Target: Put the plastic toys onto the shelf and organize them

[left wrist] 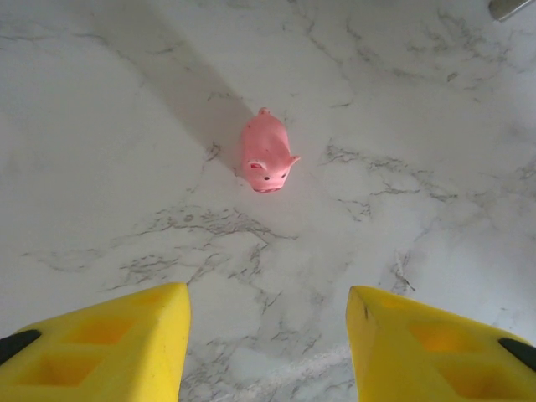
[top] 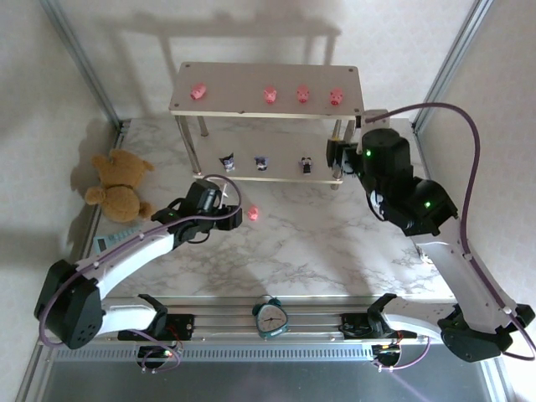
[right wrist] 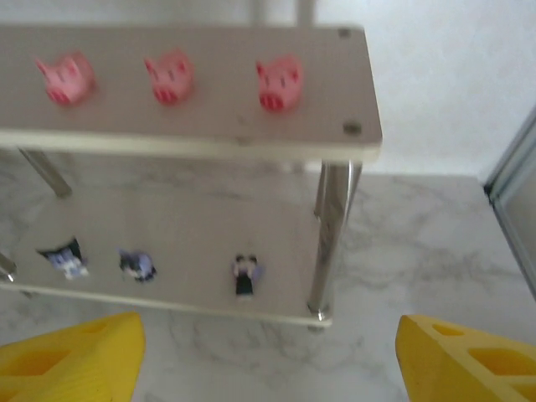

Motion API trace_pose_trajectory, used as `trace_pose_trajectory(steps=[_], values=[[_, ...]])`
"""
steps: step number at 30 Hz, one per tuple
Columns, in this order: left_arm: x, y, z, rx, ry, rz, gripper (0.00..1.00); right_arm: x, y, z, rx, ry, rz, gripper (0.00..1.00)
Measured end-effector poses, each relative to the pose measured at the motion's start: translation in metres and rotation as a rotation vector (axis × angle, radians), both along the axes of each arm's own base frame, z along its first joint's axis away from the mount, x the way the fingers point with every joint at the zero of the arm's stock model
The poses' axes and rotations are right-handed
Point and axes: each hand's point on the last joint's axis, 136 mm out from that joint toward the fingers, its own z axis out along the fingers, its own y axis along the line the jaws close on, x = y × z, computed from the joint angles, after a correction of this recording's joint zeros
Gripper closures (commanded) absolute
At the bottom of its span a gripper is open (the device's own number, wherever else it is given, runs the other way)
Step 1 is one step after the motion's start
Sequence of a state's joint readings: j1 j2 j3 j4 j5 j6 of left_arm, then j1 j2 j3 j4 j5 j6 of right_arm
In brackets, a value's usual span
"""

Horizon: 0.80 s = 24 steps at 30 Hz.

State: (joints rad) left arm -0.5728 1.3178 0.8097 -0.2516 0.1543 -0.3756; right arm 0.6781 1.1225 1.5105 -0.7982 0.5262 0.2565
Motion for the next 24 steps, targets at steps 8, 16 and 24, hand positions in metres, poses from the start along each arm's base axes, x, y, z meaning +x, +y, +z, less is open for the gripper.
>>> trace_pose_trajectory(steps=[8,16,24], values=[[0.015,-0.011,-0.043,0.115,0.063,0.019,0.49,-0.011,-0.003,-0.041,-0.004,0.098,0.002,0.18],[0.046,-0.025,-0.049,0.167,0.047,0.033,0.49,-0.02,-0.011,-0.033,0.005,0.068,0.004,0.14],[0.06,-0.03,-0.069,0.225,0.081,0.038,0.5,-0.019,-0.015,-0.034,-0.019,0.064,0.001,0.12]])
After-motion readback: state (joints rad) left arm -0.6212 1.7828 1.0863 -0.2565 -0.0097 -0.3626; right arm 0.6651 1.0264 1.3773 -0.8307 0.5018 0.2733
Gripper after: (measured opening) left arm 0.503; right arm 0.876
